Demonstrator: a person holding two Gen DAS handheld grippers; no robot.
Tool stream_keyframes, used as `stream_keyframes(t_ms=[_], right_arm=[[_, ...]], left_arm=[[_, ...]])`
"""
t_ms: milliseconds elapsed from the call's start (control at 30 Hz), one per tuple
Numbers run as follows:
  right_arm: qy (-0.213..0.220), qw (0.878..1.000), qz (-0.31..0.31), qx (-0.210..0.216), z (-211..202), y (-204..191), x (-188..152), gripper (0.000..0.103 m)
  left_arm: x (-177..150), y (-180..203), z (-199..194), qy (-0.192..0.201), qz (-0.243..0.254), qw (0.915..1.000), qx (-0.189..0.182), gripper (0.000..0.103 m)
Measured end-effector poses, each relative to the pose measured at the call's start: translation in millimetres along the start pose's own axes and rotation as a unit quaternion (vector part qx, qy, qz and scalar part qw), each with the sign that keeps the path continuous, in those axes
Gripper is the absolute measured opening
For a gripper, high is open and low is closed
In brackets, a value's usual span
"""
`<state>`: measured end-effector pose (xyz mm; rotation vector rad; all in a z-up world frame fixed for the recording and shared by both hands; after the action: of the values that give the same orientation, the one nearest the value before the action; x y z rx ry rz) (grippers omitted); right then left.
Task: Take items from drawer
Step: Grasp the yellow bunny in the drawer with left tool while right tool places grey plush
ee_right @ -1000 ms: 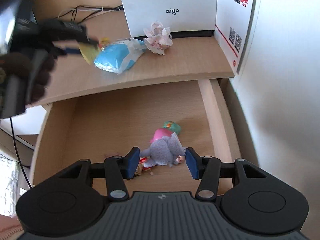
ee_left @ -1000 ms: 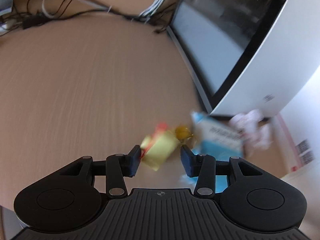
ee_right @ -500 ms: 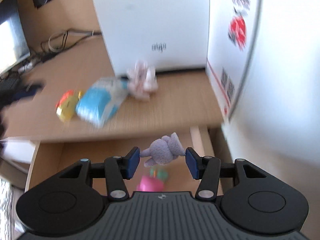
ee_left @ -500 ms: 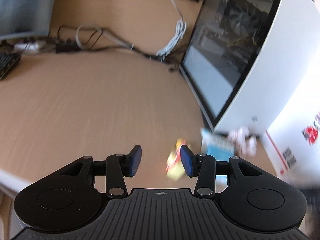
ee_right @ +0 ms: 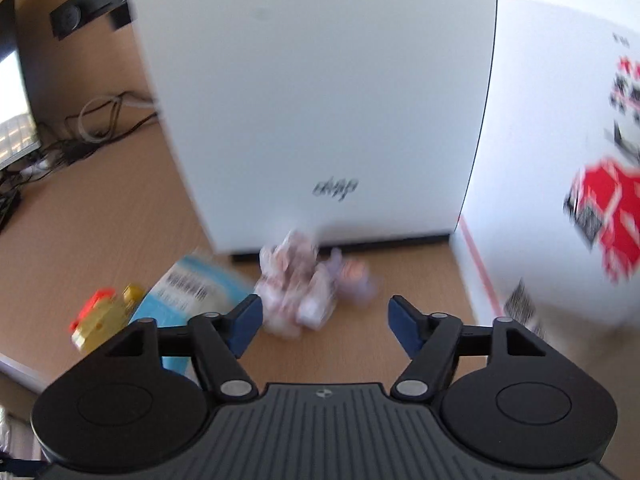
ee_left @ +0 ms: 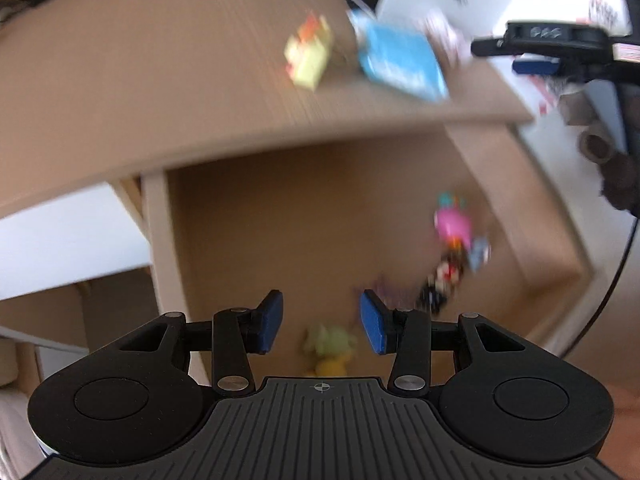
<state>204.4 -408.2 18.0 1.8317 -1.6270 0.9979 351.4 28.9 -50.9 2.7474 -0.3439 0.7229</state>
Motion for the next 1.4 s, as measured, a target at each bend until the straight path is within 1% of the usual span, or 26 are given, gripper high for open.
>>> stream_keyframes(t_ms=[33, 133, 200, 233, 300, 333, 400, 433, 533, 600, 700, 833, 967, 1033, 1100, 1167, 1267, 1333, 1400], right_arm=[[0.006, 0.995, 0.067, -0.072, -5.7, 10.2, -7.2, 0.076], [-0.023, 0.995, 0.072, -0.063, -18.5, -1.9, -38.0, 0.079], [-0.054, 0.993, 0.089, -0.052, -25.1, -11.1, -64.0, 0.080], [-0.065, 0.992, 0.094, -0.049, -28.2, -16.0, -73.9, 0.080], [-0.082, 0.991, 0.094, -0.046, -35.2, -24.4, -93.7, 0.080], [-0.086, 0.989, 0.105, -0.056, -38.8, -27.2, -101.7, 0.080], [-0.098, 0.988, 0.109, -0.054, -44.7, -31.9, -114.5, 0.080], [-0.100, 0.986, 0.117, -0.061, -47.4, -32.7, -119.3, 0.080], [-0.104, 0.984, 0.124, -0.078, -53.1, -28.4, -126.1, 0.080], [-0.105, 0.982, 0.131, -0.085, -57.3, -23.8, -128.7, 0.080], [-0.103, 0.978, 0.148, -0.103, -60.6, -15.4, -131.2, 0.081], [-0.111, 0.974, 0.162, -0.111, -58.8, -14.0, -135.9, 0.081], [-0.126, 0.974, 0.158, -0.105, -50.5, -25.0, -139.4, 0.081], [-0.134, 0.973, 0.160, -0.101, -44.1, -32.5, -140.3, 0.082], [-0.144, 0.973, 0.154, -0.091, -36.8, -41.3, -139.7, 0.082], [-0.153, 0.974, 0.149, -0.080, -29.0, -50.7, -138.3, 0.082], [-0.169, 0.971, 0.157, -0.058, -15.7, -66.2, -136.7, 0.082], [-0.186, 0.969, 0.158, -0.034, -4.4, -81.1, -138.2, 0.082], [-0.211, 0.966, 0.152, -0.008, 7.1, -102.1, -142.4, 0.083]], left_arm=[[-5.2, 0.4, 7.2, -0.028, 0.002, 0.9996, -0.001, 0.047], [-21.2, -0.3, 28.2, -0.107, -0.002, 0.9942, 0.004, 0.047], [-32.4, -2.2, 39.9, -0.149, -0.007, 0.9888, 0.010, 0.047], [-42.1, -1.9, 43.3, -0.167, -0.002, 0.9858, 0.020, 0.047], [-50.5, -1.2, 51.3, -0.190, 0.017, 0.9810, 0.035, 0.046], [-53.8, 0.0, 55.1, -0.198, 0.023, 0.9791, 0.039, 0.046], [-60.1, 2.4, 63.5, -0.213, 0.027, 0.9755, 0.048, 0.046], [-64.1, 3.2, 67.4, -0.221, 0.031, 0.9733, 0.052, 0.048], [-73.8, 3.9, 75.6, -0.235, 0.037, 0.9694, 0.061, 0.047], [-73.7, 3.6, 74.8, -0.227, 0.038, 0.9710, 0.063, 0.041], [-68.9, 5.2, 65.4, -0.206, 0.039, 0.9762, 0.054, 0.040], [-59.6, 6.7, 42.2, -0.168, 0.041, 0.9840, 0.045, 0.040], [-46.0, 9.1, 16.1, -0.132, 0.027, 0.9906, 0.024, 0.040], [-35.3, 9.0, 2.2, -0.114, 0.009, 0.9933, 0.009, 0.040], [-25.2, 8.7, -10.9, -0.094, -0.016, 0.9955, 0.001, 0.040], [-15.1, 2.1, -27.0, -0.065, -0.053, 0.9964, -0.003, 0.040], [-1.9, -15.9, -51.8, -0.025, -0.113, 0.9932, -0.006, 0.040], [4.9, -27.4, -65.4, -0.005, -0.139, 0.9902, 0.001, 0.040], [8.1, -39.0, -79.1, 0.010, -0.155, 0.9877, 0.016, 0.040]])
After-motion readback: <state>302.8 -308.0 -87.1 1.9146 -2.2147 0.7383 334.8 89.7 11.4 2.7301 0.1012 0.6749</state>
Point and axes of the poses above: each gripper's, at about its wrist camera, not at the fingertips, and z roughly the way its jaws point, y to its right, x to its top, the point moved 10 cm from there along z, roughly the way its jaws point, and after that the axes turned 8 degrees about y, right-handed, at the moved point
